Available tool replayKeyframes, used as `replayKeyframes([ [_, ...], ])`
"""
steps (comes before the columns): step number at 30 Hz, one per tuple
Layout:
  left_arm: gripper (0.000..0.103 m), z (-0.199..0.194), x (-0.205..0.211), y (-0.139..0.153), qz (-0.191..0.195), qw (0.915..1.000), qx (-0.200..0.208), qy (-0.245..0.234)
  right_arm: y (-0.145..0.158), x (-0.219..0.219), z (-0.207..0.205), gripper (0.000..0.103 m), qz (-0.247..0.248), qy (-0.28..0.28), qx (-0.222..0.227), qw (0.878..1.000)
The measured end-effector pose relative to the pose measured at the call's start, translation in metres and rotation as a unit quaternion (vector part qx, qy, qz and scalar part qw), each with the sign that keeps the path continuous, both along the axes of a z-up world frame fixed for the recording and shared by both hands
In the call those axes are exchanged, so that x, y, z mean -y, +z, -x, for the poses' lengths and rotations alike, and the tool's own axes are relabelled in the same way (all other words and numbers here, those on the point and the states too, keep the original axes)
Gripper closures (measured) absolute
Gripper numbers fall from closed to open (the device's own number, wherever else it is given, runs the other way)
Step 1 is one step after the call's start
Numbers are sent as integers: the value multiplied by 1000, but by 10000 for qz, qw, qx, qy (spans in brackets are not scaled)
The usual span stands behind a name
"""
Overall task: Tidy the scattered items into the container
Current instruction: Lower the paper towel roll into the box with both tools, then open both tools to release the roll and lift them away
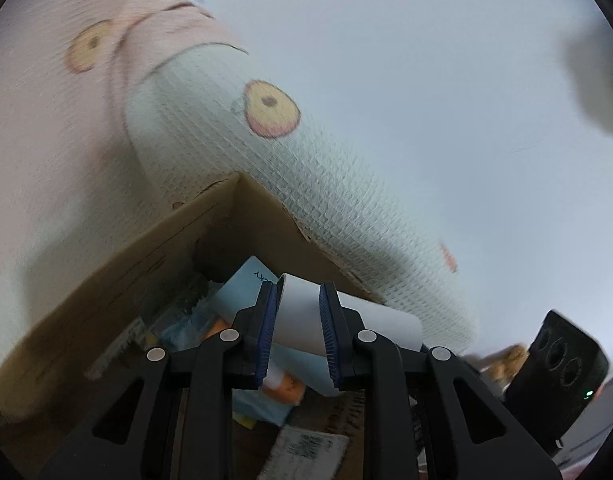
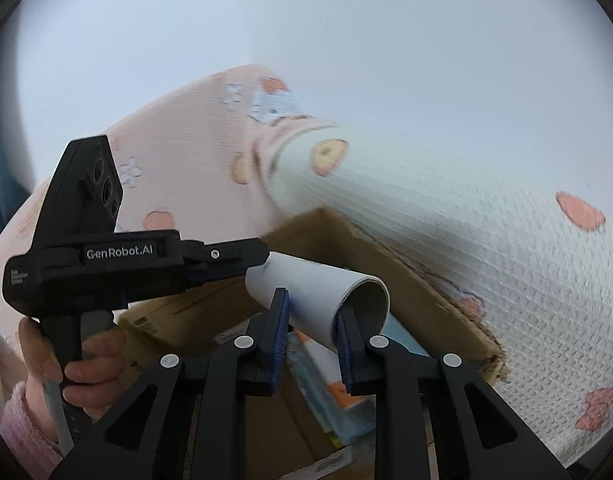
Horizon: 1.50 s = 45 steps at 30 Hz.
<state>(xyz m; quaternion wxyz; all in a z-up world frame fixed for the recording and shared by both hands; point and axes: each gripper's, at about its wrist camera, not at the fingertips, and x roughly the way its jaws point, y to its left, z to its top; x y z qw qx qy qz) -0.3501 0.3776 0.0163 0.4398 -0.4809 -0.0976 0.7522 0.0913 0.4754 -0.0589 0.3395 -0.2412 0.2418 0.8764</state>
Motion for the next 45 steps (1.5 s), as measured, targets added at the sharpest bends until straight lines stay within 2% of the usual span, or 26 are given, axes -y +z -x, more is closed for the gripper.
replayKeyframes([
  [3, 78, 6, -15, -9, 207, 9997, 41, -77, -8, -10, 0, 84, 98, -128, 62, 9999],
  [7, 79, 22, -21, -34, 195, 9975, 677, -35, -21, -21, 3, 84, 287, -291, 232, 9989],
  [8, 79, 23, -21, -38, 203, 9971, 729, -20, -25, -22, 3, 84, 339, -333, 280, 9985],
  [12, 79, 17, -14, -39, 123, 9970, 762, 98, -35, -24, 1, 83, 518, -405, 323, 9973],
  [16, 78, -4, 3, -28, -71, 9983, 551, 191, -39, -20, 3, 83, 294, -519, 675, 9959],
  [19, 78, -16, -1, -30, 100, 9987, 496, 48, -39, -19, 2, 84, 235, -509, 721, 9958],
  [27, 79, -17, -38, -56, 370, 9964, 753, -153, -35, -23, 1, 82, 539, -400, 908, 9936],
  [28, 79, -17, -41, -58, 386, 9962, 770, -158, -32, -20, -2, 82, 571, -415, 963, 9928],
  [29, 79, -17, -42, -59, 405, 9960, 783, -168, -31, -19, -4, 74, 607, -426, 997, 9922],
  [30, 79, -18, -42, -60, 407, 9960, 781, -169, -29, -16, -8, 61, 634, -435, 1015, 9919],
  [32, 79, -19, -42, -59, 397, 9964, 722, -185, -26, -10, -18, 49, 599, -492, 1010, 9919],
  [36, 79, -24, -41, -58, 495, 9969, 605, -80, -15, 1, -28, 49, 391, -584, 1040, 9921],
  [40, 75, -44, -35, -43, 701, 9975, 96, 63, -1, 11, -23, 50, 50, -445, 1007, 9939],
  [41, 71, -47, -32, -40, 687, 9976, 44, 79, 0, 13, -20, 61, -63, -384, 1047, 9937],
  [42, 68, -51, -28, -37, 652, 9978, -7, 114, -1, 16, -14, 97, -177, -220, 1192, 9925],
  [43, 68, -55, -22, -33, 645, 9977, -63, 187, -4, 16, -9, 100, -145, -69, 1264, 9919],
  [45, 68, -63, -10, -26, 733, 9962, -244, 399, -12, 13, -7, 100, 34, -13, 1271, 9919],
])
